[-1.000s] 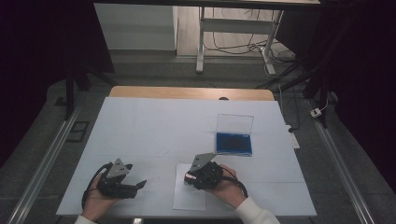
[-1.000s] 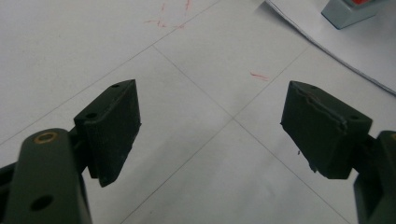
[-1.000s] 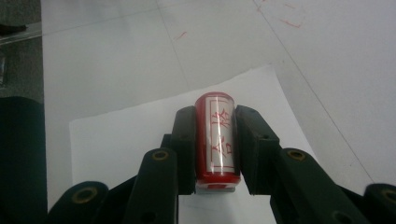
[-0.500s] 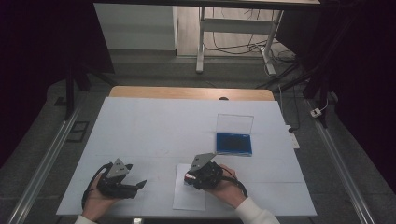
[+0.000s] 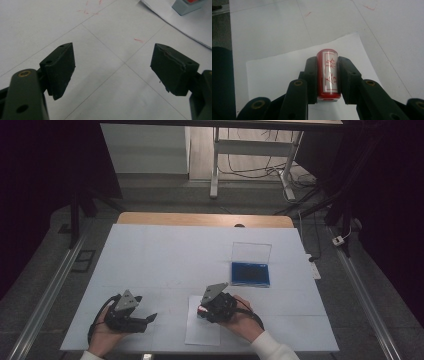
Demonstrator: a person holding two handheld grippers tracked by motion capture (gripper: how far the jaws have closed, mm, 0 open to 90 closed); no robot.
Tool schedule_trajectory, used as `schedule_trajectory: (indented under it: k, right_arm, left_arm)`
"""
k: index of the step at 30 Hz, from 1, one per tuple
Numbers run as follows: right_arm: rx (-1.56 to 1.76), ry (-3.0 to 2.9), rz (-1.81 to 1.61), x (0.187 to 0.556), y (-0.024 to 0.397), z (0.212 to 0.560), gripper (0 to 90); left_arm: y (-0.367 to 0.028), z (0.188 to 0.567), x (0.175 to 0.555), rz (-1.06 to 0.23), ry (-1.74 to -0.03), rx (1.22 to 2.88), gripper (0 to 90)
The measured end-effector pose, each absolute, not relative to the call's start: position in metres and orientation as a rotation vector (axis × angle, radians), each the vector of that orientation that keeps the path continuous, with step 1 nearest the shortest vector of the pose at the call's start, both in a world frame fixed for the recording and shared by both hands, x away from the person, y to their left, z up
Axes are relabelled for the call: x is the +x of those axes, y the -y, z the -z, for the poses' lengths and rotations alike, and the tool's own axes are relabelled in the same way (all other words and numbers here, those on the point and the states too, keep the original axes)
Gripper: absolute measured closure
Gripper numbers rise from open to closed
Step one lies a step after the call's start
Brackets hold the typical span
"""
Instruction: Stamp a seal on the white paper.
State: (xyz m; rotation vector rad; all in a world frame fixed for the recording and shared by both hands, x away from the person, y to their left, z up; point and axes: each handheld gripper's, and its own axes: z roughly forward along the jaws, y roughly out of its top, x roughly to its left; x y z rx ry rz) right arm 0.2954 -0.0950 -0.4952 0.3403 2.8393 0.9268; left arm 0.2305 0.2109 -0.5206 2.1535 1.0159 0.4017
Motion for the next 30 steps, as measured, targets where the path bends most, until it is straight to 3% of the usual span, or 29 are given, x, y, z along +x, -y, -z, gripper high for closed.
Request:
schedule_trajectory:
  k: [30]
  right_arm:
    - [0.351,-2.848,-0.906,0.2949,0.0938,0.4992,70.0]
  left_arm:
    - [-0.2116,0.5196,0.2301,-0.402,-1.022,2.145,19.7]
